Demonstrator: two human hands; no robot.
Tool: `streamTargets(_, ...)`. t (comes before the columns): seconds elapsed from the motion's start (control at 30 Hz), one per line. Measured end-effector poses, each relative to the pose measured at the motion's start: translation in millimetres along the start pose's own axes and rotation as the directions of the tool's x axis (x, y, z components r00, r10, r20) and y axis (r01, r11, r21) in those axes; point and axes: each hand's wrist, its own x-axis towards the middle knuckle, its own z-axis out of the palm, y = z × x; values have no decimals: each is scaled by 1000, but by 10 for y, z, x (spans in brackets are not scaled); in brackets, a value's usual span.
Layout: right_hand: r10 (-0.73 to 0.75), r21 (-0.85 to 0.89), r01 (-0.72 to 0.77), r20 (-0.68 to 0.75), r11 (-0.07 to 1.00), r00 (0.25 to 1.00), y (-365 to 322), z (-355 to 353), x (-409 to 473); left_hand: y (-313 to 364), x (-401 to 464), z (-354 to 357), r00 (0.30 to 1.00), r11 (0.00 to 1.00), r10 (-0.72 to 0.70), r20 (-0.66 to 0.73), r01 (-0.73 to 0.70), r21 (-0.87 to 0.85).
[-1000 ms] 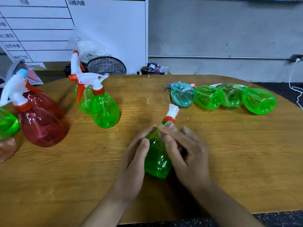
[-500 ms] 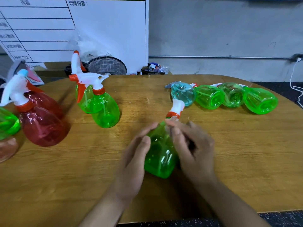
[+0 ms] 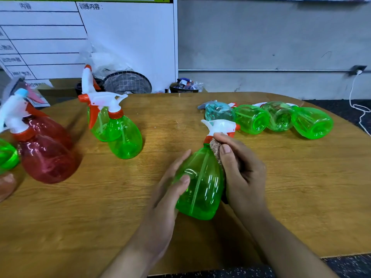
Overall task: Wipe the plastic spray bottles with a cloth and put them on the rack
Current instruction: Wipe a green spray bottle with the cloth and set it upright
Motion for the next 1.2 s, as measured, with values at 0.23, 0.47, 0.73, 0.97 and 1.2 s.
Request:
streamTargets(0.23, -8, -183, 37, 161, 982, 987, 68, 15, -69, -78, 2, -13, 999, 997, 5, -45, -2, 81)
streamTargets(0.47, -371, -194, 480, 416, 856, 830, -68, 227, -419, -7, 68, -132, 976, 996, 74, -203, -83, -36)
streamTargets(0.73, -302, -211, 374, 306, 903, 903, 34, 84, -291, -36, 94, -103, 981, 989, 134, -141, -123, 84)
streamTargets(0.97, -88, -220, 119, 145, 968, 986, 81, 32, -149, -148, 66, -53, 987, 986, 131, -96, -119, 119)
streamTargets(1.2, -421, -246, 545, 417, 801, 806, -75, 266, -489, 34, 114, -157, 976, 993, 105, -191, -111, -25)
